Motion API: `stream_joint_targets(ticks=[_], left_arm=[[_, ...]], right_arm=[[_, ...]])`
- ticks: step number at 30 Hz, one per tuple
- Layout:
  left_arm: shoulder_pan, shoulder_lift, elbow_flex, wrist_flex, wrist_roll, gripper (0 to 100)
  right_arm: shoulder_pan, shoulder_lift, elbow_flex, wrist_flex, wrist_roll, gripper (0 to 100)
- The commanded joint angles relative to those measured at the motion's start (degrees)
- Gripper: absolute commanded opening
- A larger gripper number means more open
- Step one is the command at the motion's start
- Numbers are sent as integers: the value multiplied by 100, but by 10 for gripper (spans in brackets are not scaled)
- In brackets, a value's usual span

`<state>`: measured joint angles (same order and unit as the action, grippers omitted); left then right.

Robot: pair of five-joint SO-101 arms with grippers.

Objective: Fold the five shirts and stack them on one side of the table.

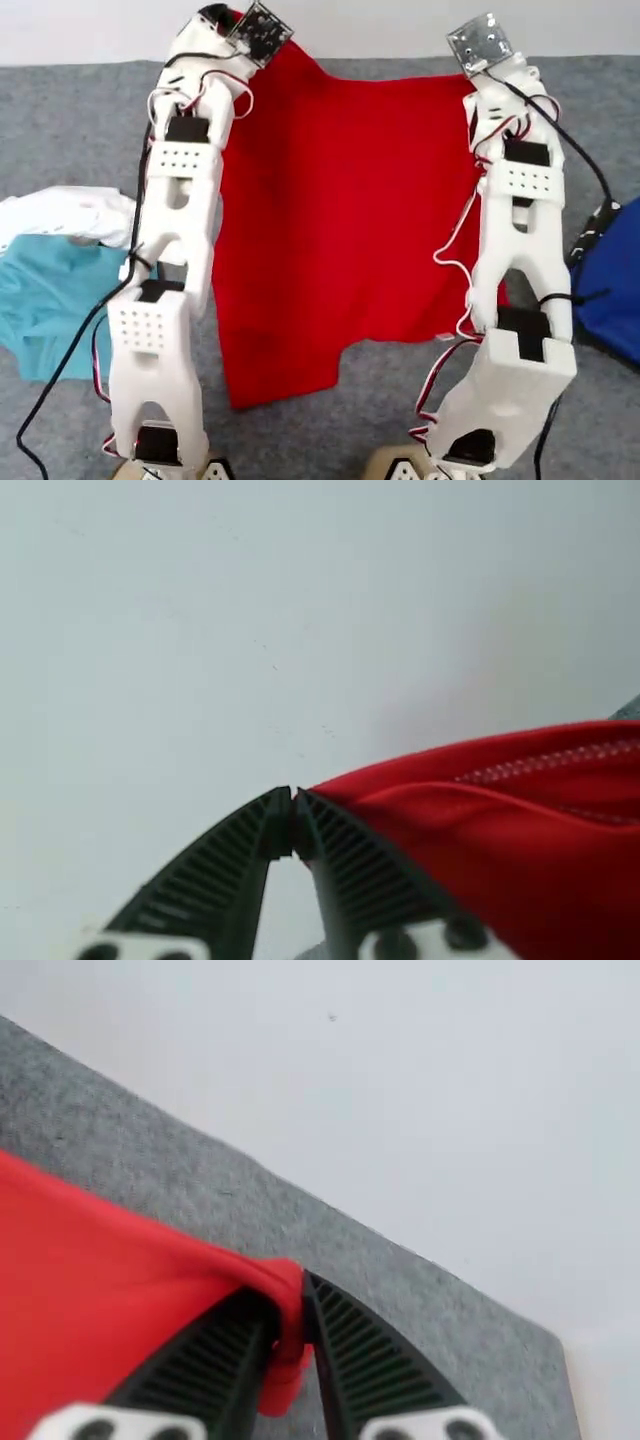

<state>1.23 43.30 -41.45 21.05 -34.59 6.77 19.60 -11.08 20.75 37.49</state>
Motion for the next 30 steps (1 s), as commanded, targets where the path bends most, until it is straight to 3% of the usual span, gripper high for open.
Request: stream_joint_targets(ticks=[1, 7, 12, 19, 30], left_arm=[[18, 105, -1244, 923, -62, 3], [176, 211, -2378, 3121, -62, 3], [352, 246, -3266, 5240, -79, 3], [677, 246, -3890, 7763, -756, 3], [633, -35, -3389, 7974, -774, 2]], right_arm=[[-48, -101, -440, 171, 70, 10], [-75, -418, -440, 945, 70, 10], [-127, -752, -422, 2211, 352, 10], [-136, -1121, -413, 3741, 440, 10], [-92, -1332, -404, 5297, 466, 10]])
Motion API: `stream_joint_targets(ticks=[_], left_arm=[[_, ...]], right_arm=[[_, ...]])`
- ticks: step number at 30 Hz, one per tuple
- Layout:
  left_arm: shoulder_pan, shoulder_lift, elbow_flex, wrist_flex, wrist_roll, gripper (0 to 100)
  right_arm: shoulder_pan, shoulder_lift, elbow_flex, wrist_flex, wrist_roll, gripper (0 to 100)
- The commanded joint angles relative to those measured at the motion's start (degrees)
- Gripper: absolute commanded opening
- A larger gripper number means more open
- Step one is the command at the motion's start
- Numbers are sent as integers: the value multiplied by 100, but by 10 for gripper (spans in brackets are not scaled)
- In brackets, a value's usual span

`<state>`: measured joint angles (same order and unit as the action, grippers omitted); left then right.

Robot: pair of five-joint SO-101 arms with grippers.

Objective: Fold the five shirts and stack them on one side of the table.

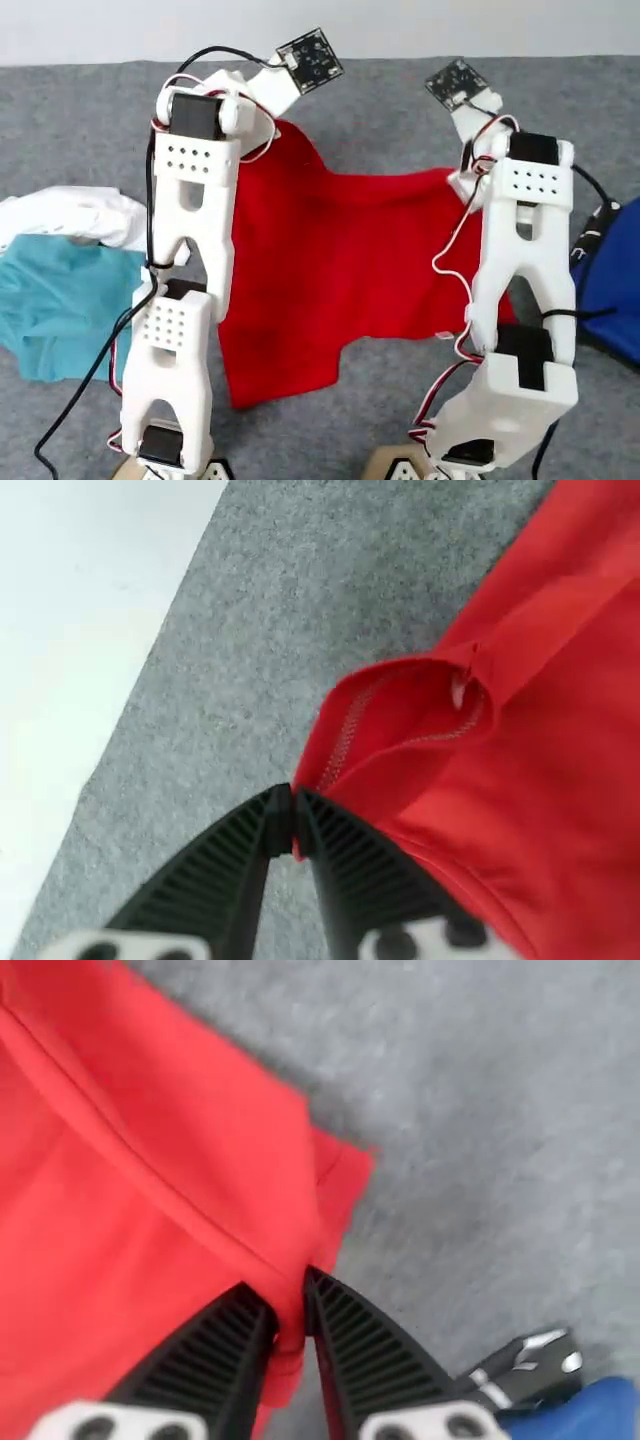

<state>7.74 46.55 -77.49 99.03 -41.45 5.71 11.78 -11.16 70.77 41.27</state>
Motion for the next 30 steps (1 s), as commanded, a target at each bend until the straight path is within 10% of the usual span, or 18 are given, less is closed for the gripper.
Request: stream_joint_targets(ticks=[1, 14, 30], left_arm=[[9, -519, 505, 176, -167, 2], [580, -4158, 6782, 149, -1363, 2], [730, -6514, 9771, 158, -2119, 2]], right_arm=[[13, -549, -396, 400, 97, 10], [681, -505, -387, 1631, 527, 10], [1112, -497, -141, 1701, 1204, 10]])
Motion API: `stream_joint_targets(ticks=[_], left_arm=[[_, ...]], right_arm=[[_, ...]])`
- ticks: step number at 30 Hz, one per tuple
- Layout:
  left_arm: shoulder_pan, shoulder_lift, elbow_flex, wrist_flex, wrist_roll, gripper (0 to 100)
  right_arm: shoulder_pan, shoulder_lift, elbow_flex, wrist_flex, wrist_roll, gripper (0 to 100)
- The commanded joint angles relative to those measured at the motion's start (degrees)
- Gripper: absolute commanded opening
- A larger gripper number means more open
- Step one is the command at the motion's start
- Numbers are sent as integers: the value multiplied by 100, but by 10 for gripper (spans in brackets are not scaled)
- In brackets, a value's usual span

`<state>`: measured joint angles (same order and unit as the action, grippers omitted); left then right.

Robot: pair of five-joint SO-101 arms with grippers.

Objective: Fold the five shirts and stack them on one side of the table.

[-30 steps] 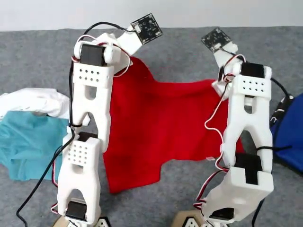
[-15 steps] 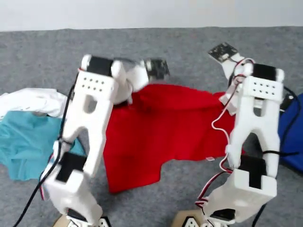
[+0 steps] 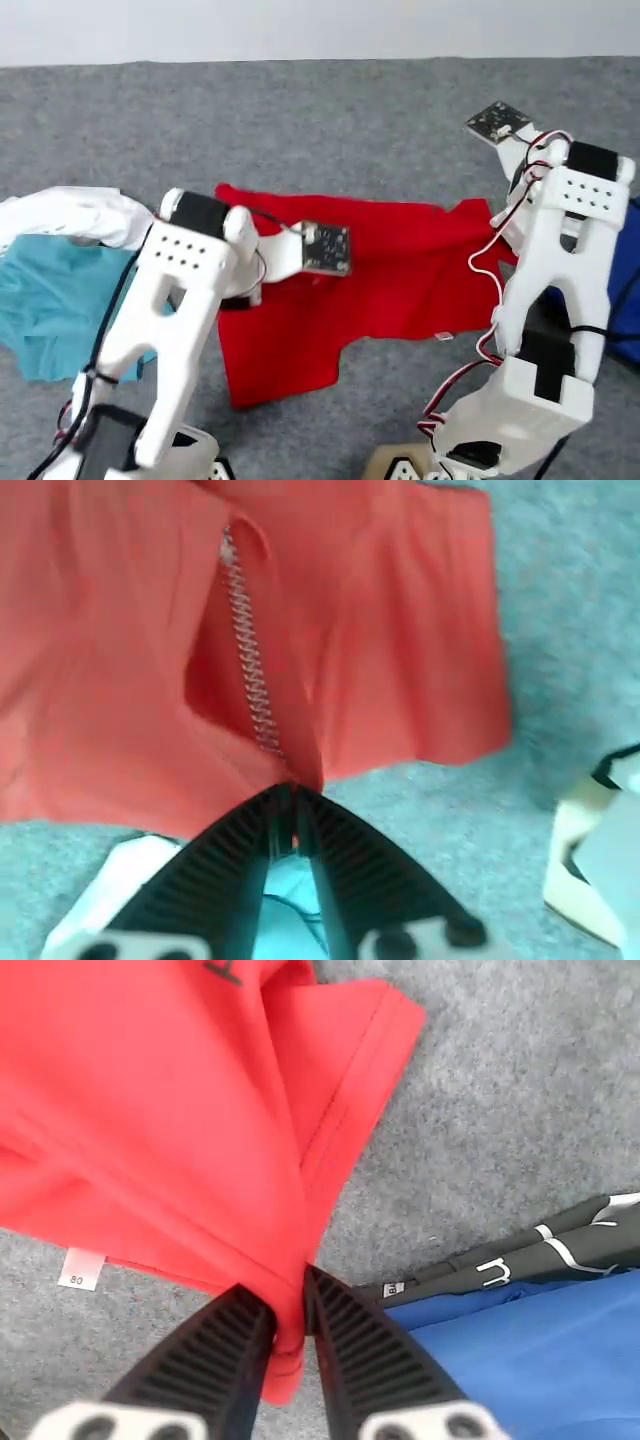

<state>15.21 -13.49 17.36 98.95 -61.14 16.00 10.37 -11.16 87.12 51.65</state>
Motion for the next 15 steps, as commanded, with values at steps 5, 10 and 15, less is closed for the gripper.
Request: stream_joint_targets(ticks=[5, 10, 15], left_arm=[[18, -1310, 1147, 176, -352, 2], [-26, -2066, 2044, 176, -501, 2], [0, -2567, 2598, 176, -501, 2]], right_arm=[[92, -356, -105, 75, 325, 10], [75, -356, 149, 22, 325, 10], [75, -409, 404, 48, 308, 10]])
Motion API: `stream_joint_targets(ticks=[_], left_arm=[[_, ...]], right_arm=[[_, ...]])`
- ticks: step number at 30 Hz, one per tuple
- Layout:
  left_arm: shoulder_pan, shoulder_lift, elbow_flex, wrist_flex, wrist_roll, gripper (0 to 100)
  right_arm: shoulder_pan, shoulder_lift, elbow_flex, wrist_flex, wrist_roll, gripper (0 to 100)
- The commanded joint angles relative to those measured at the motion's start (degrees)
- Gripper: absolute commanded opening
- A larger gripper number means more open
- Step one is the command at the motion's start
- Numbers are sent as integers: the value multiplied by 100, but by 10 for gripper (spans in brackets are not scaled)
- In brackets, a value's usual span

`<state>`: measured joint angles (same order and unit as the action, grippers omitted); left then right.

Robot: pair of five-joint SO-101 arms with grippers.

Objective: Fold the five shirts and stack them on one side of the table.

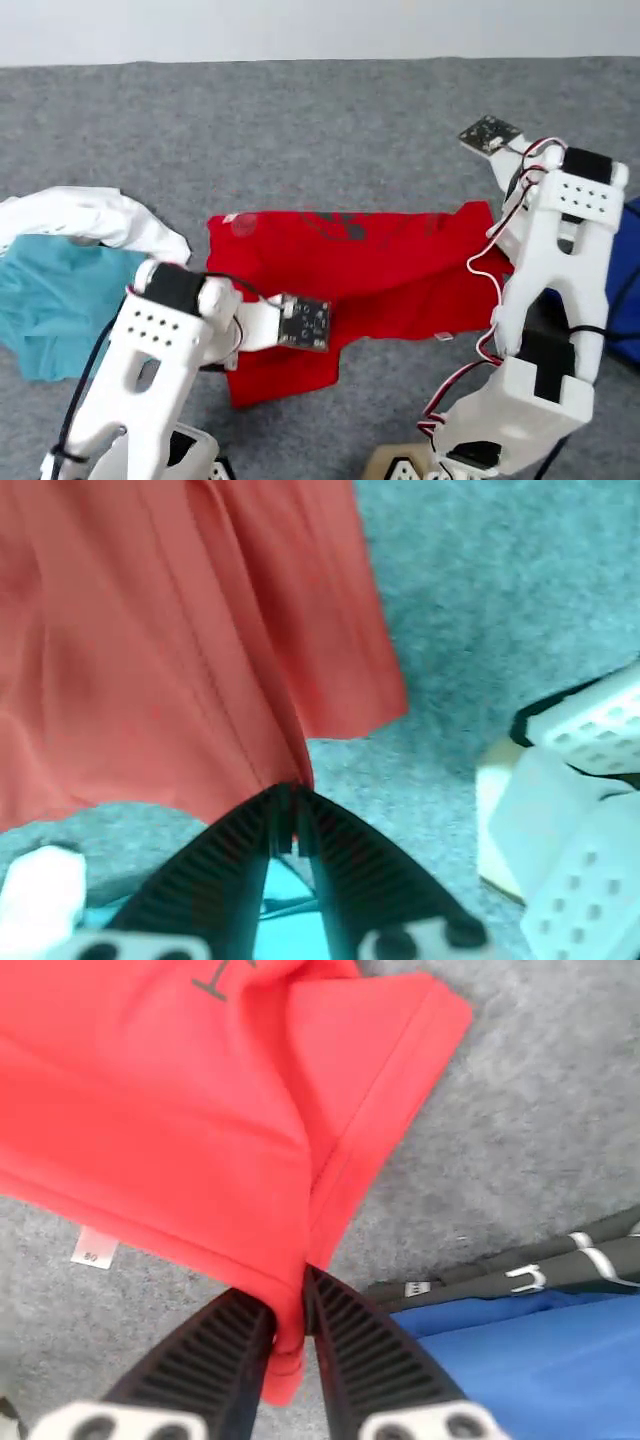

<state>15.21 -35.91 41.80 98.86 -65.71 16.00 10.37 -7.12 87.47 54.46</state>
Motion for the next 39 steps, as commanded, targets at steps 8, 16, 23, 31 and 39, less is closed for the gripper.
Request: stream_joint_targets(ticks=[8, 16, 23, 31, 39], left_arm=[[-26, -457, 180, 176, -18, 2], [-958, -422, -2035, 141, 334, 2], [-1477, -448, -4470, -703, 1978, 2], [-2119, -466, -5877, -1890, 3253, 2], [-2286, -466, -7266, -2787, 3262, 2]], right_arm=[[48, -426, 9, 31, 9, 10], [-110, -2105, -352, 40, -501, 10], [-532, -4295, -360, -224, -1213, 11], [-215, -5710, -360, -251, -1776, 10], [1165, -6791, -360, -259, -1749, 11]])
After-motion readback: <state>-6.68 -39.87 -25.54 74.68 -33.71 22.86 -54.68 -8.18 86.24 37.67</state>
